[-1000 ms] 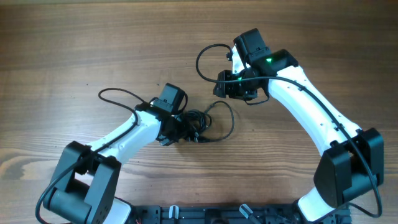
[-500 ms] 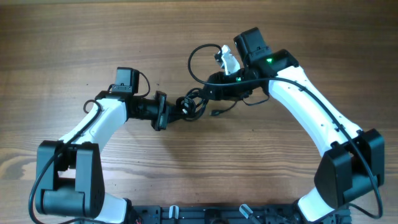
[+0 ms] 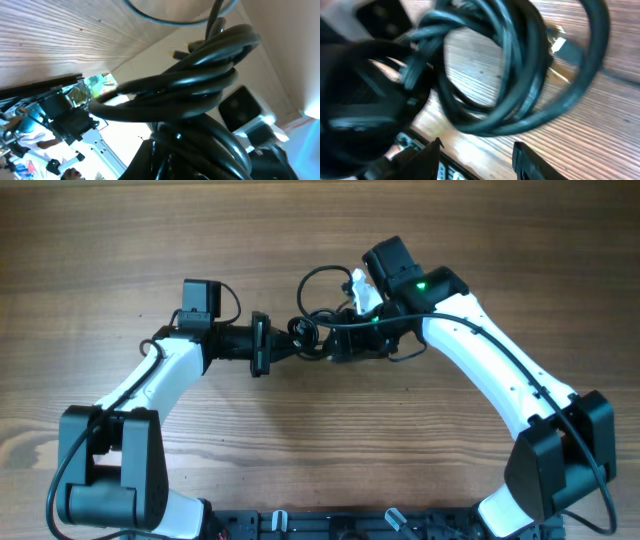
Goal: Untangle cables
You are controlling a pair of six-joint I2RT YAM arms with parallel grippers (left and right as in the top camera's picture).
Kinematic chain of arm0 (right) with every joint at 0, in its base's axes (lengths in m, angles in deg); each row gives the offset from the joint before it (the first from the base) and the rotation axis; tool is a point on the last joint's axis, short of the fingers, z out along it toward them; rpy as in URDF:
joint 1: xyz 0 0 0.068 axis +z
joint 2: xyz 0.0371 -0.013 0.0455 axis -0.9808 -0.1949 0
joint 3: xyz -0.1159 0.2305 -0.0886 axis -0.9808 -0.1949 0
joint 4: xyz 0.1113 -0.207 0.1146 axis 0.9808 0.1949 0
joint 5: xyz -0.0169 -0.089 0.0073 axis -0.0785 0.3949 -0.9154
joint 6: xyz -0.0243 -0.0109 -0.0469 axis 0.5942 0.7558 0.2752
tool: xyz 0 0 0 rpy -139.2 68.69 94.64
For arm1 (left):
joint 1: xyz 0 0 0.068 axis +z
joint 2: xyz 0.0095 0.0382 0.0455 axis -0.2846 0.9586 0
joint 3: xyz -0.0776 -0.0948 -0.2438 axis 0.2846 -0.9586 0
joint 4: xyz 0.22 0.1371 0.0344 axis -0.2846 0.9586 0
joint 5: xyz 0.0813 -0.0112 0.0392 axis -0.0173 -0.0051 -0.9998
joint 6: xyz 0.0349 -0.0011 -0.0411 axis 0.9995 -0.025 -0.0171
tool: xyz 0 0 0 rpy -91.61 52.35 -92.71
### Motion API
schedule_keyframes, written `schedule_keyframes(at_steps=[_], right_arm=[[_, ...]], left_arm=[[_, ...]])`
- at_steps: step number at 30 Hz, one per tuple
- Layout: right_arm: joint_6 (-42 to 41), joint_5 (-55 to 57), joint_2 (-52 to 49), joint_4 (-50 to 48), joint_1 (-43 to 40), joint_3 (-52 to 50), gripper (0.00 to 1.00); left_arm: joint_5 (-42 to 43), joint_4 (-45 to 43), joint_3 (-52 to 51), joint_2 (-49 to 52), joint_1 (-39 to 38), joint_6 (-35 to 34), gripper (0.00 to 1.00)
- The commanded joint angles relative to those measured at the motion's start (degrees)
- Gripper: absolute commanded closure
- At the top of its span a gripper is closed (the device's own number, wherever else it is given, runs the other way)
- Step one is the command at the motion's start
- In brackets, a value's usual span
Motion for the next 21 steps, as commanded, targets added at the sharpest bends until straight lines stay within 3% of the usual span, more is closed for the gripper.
schedule_keyframes(at_steps=[1, 5, 16, 21], right_arm=[[-2.75, 6.75, 1.31, 0.07, 0.7, -0.26, 0.51], [-4.96, 9.88, -0.94, -4.44, 0.7, -0.26, 0.51], [-6.34, 9.84, -2.14, -9.55, -1.42, -0.04, 0.51], [-2.99, 5.11, -2.1, -12.2, -7.34, 0.13, 0.52]], left_arm=[[4.72, -4.74, 1.07, 0.09, 0.46, -2.62, 0.96], [8.22, -11.47, 1.07, 0.09, 0.46, -4.61, 0.96], [11.98, -15.23, 1.05, 0.09, 0.46, -4.57, 0.96], [15.04, -39.54, 1.05, -1.09, -2.1, -4.59, 0.96]])
